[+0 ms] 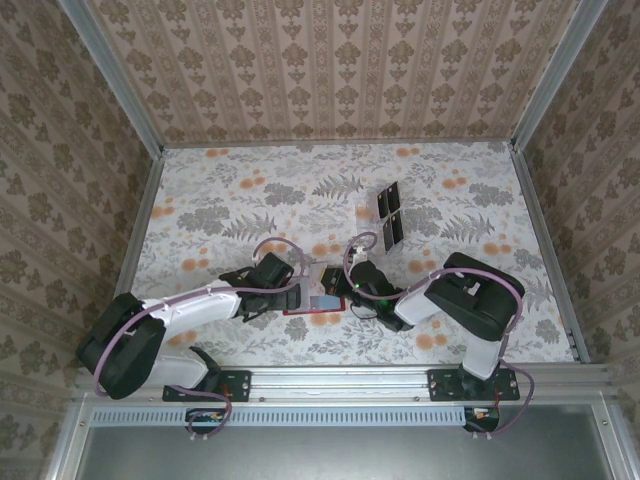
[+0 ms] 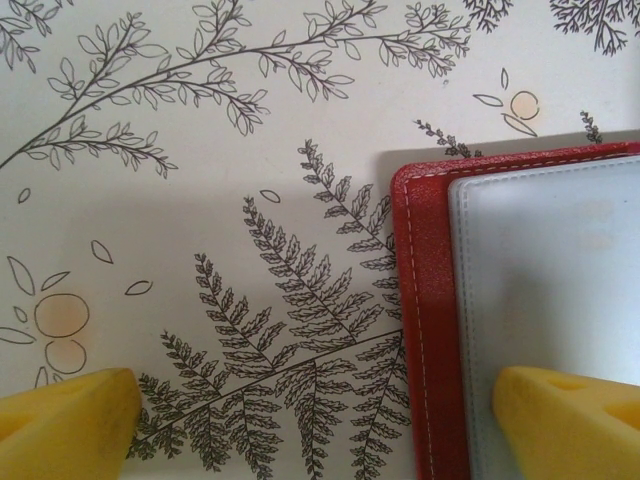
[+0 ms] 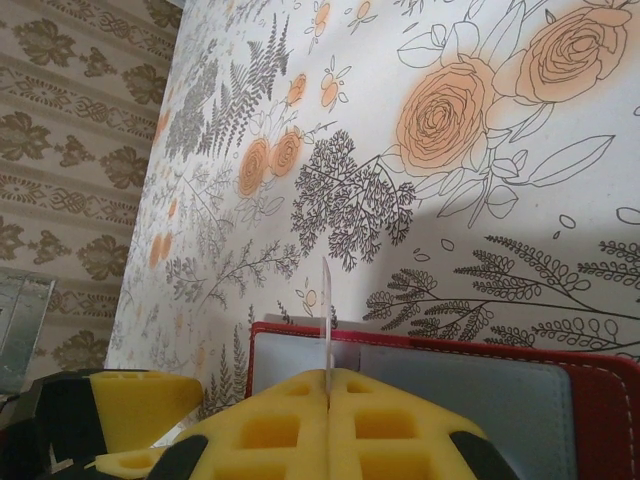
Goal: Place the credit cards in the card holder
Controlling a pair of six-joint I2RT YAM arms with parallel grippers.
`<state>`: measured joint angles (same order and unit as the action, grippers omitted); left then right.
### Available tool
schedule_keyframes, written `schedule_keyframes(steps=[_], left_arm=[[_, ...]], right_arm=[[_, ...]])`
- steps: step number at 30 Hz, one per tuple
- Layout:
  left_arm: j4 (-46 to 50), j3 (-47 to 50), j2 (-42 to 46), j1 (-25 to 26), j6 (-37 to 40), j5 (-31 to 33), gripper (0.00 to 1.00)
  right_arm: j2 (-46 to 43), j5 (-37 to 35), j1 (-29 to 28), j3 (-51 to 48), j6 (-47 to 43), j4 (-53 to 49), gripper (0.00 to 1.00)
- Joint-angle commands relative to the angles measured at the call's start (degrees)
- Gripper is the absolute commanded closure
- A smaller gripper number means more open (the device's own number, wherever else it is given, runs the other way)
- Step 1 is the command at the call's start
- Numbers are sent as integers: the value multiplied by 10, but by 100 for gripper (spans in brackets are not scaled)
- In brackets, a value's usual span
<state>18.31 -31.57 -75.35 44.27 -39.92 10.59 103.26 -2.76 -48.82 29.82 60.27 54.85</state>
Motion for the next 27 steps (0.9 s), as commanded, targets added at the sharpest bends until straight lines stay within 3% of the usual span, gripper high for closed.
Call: schedule_keyframes(steps=[1, 27], left_arm=[[23, 17, -2, 2, -9, 6, 0], [21, 14, -6, 2, -8, 6, 0]], right_arm=[[11, -9, -6, -10, 5, 23, 100], [27, -5, -34, -53, 24, 48, 100]])
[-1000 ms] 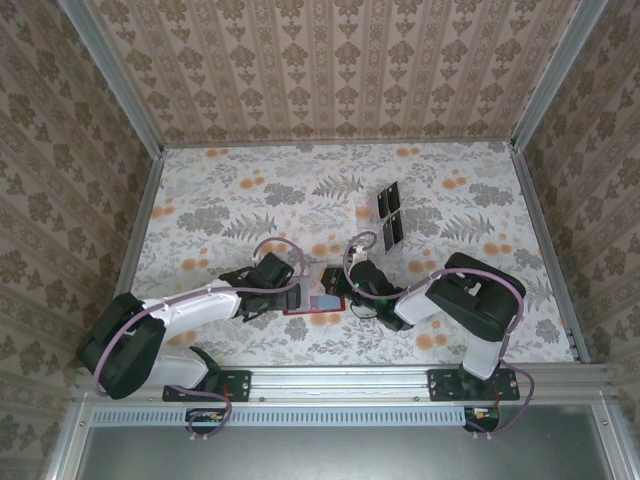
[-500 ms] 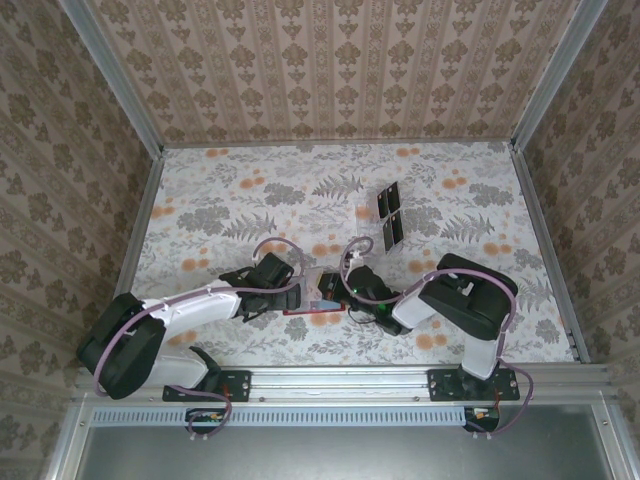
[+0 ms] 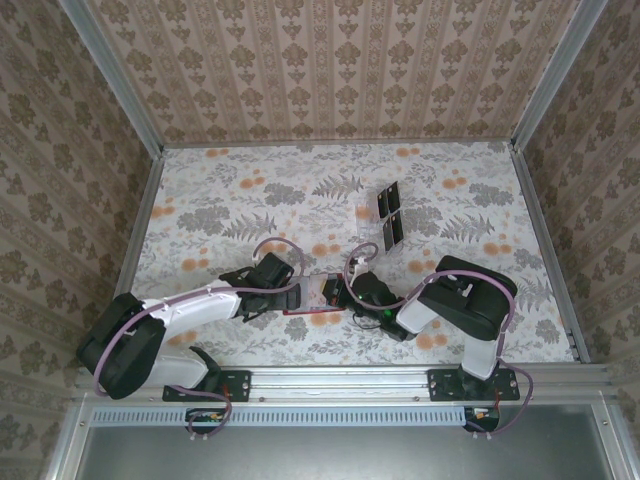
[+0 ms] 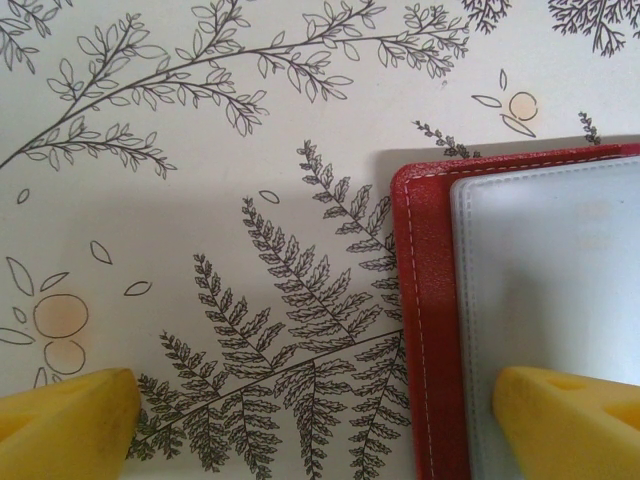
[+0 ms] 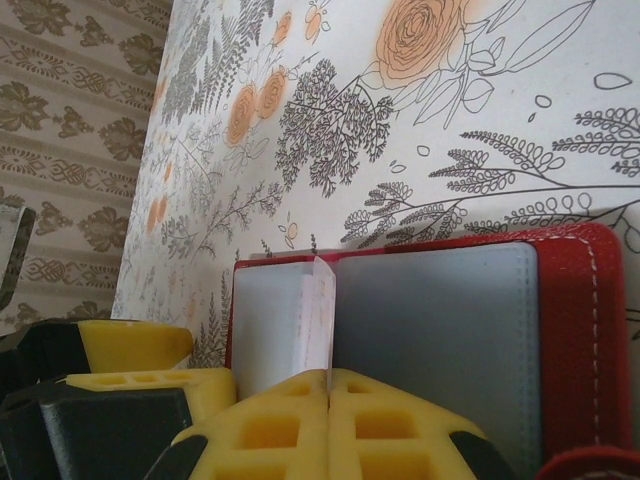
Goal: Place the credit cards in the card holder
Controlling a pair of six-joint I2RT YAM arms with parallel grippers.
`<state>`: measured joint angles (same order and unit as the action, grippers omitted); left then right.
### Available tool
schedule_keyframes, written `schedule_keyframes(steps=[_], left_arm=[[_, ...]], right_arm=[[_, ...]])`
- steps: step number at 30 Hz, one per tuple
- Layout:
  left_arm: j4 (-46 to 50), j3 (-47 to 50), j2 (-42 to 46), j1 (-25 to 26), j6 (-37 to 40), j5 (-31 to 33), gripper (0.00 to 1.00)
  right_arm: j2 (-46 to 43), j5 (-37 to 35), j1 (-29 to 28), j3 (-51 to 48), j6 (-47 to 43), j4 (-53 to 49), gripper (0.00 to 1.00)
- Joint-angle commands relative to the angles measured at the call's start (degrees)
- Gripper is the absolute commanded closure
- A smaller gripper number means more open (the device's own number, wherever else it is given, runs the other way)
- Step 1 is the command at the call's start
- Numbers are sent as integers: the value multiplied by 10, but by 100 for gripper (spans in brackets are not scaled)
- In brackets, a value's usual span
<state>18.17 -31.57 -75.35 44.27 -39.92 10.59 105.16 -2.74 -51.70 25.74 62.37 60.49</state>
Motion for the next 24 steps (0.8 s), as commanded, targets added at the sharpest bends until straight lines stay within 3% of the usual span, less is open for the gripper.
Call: schedule_keyframes(steps=[1, 24], left_arm=[[23, 14, -6, 3, -8, 6, 0], [20, 13, -9, 2, -6, 6, 0]], right_arm=[[9, -6, -7, -13, 4, -10, 100], [27, 38, -13, -5, 11, -50, 100]])
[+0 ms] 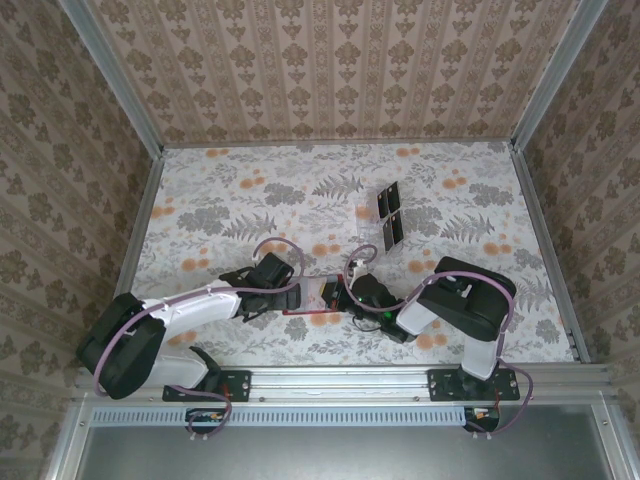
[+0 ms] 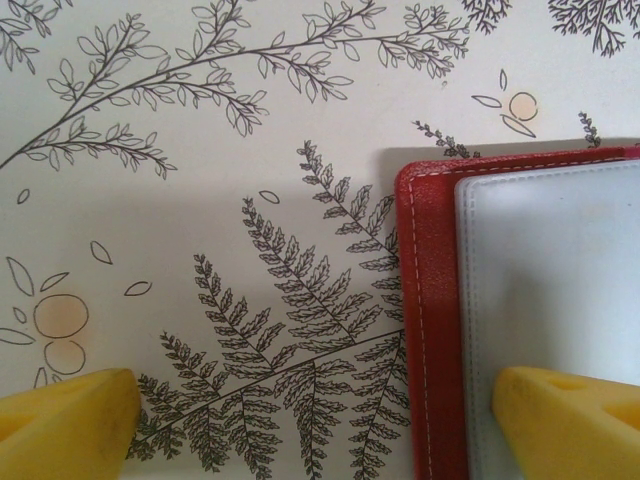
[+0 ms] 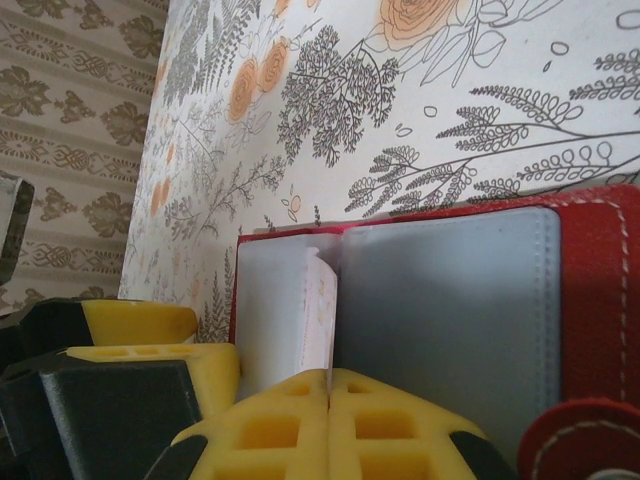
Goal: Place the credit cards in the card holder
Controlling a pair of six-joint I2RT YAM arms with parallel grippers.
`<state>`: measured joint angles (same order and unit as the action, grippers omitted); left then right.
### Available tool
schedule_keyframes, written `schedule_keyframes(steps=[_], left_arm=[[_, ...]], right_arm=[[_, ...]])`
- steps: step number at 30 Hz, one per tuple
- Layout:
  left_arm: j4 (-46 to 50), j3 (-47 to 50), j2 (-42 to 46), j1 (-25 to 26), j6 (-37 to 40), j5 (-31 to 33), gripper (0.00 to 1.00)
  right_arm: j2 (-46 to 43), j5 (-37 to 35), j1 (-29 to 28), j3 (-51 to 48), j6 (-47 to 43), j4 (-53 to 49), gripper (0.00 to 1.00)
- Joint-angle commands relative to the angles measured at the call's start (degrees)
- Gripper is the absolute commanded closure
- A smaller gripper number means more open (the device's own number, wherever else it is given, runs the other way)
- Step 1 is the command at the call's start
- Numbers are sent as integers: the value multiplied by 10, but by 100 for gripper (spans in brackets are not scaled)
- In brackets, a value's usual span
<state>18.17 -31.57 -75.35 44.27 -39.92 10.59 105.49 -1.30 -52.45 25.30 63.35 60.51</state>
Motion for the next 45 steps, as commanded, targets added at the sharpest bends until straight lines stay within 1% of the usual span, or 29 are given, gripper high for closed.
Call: schedule_keyframes(steps=[1, 17, 21, 22, 25, 26, 29, 32, 36, 38, 39, 41, 43, 45], left_arm=[[20, 13, -10, 3, -5, 6, 0], [19, 10, -8, 3, -6, 2, 0], [29, -4, 5, 1, 0, -1, 0], [32, -7, 10, -2, 2, -3, 0], [42, -15, 30, -17, 9, -10, 0], [47, -17, 38, -25, 12, -13, 0], [53, -18, 59, -46, 20, -19, 0], [56, -16, 73, -67, 28, -25, 0], [58, -7, 86, -83, 34, -26, 0], [58, 3, 90, -88, 33, -26, 0], [58, 6, 92, -90, 31, -25, 0], [59, 14, 93, -95, 27, -22, 0], [60, 21, 92, -99, 24, -20, 0], [59, 27, 91, -101, 23, -19, 0]], right_arm=[[27, 25, -5, 2, 2, -53, 100], [56, 49, -4, 60, -9, -111, 100], [44, 54, -3, 70, -13, -143, 100], [35, 53, -3, 72, -16, -157, 95], [-3, 47, 0, 91, -35, -243, 69], [-18, 42, 1, 102, -44, -282, 62], [-54, 28, 2, 141, -75, -390, 50], [-75, 19, 3, 181, -105, -478, 45], [-92, 0, 3, 222, -130, -563, 45], [-95, -13, 4, 243, -136, -606, 50], [-94, -18, 4, 251, -140, -620, 53], [-86, -27, 4, 273, -148, -656, 65], [-74, -40, 4, 293, -153, -685, 72], [-62, -53, 4, 309, -156, -711, 82]])
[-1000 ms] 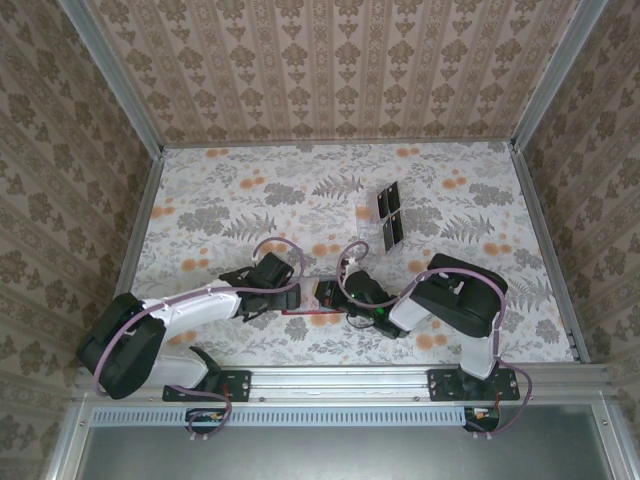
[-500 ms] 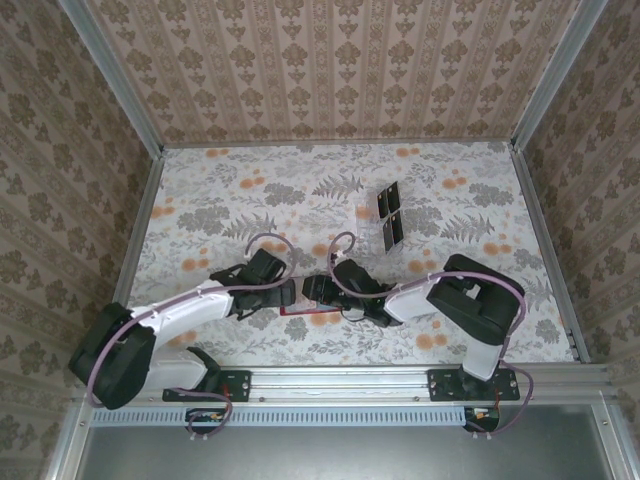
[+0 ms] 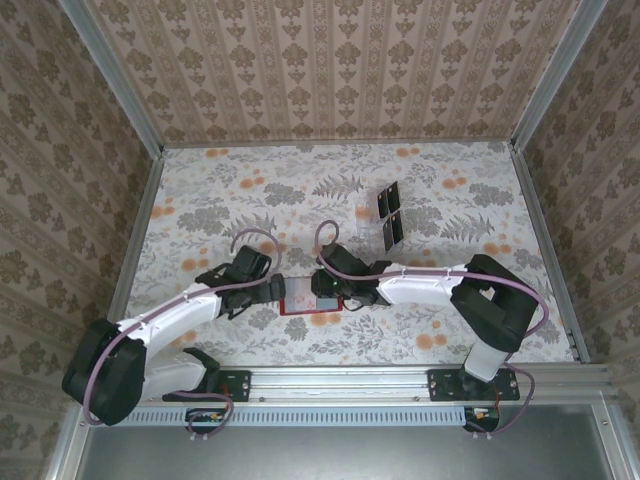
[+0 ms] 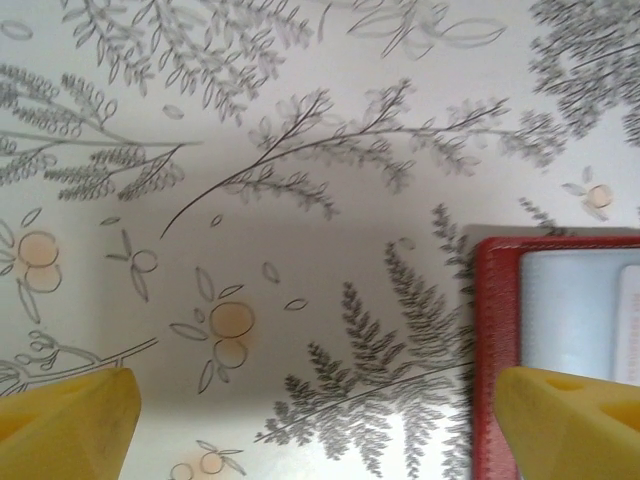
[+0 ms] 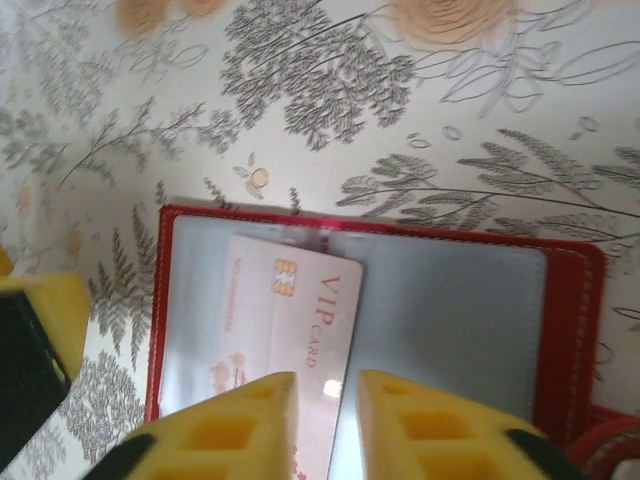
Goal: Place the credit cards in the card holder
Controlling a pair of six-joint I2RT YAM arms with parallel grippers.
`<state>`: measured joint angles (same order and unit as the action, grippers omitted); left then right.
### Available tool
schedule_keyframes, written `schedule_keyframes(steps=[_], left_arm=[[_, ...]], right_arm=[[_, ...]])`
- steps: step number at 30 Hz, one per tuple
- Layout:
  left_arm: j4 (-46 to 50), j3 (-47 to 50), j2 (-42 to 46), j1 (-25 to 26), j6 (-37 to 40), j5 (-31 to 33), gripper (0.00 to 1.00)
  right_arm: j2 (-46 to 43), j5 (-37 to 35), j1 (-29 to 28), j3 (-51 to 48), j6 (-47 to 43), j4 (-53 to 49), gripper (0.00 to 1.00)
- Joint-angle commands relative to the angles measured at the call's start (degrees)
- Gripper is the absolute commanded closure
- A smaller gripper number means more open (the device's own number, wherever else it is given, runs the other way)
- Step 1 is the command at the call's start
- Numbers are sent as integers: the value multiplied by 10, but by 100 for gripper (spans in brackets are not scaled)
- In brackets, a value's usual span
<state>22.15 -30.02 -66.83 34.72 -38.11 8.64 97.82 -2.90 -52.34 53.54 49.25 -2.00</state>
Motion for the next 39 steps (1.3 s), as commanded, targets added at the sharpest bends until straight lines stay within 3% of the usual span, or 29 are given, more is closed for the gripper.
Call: schedule_keyframes(steps=[1, 13, 39], left_arm=[[18, 14, 4, -6, 4, 0, 0], [-5, 27, -23, -7, -2, -17, 0], [-45, 35, -61, -3, -4, -42, 0]], right_arm=[[22, -41, 3, 34, -16, -94, 86], [90, -29, 3, 87, -18, -108, 92], [135, 24, -26, 145, 9, -76, 94]])
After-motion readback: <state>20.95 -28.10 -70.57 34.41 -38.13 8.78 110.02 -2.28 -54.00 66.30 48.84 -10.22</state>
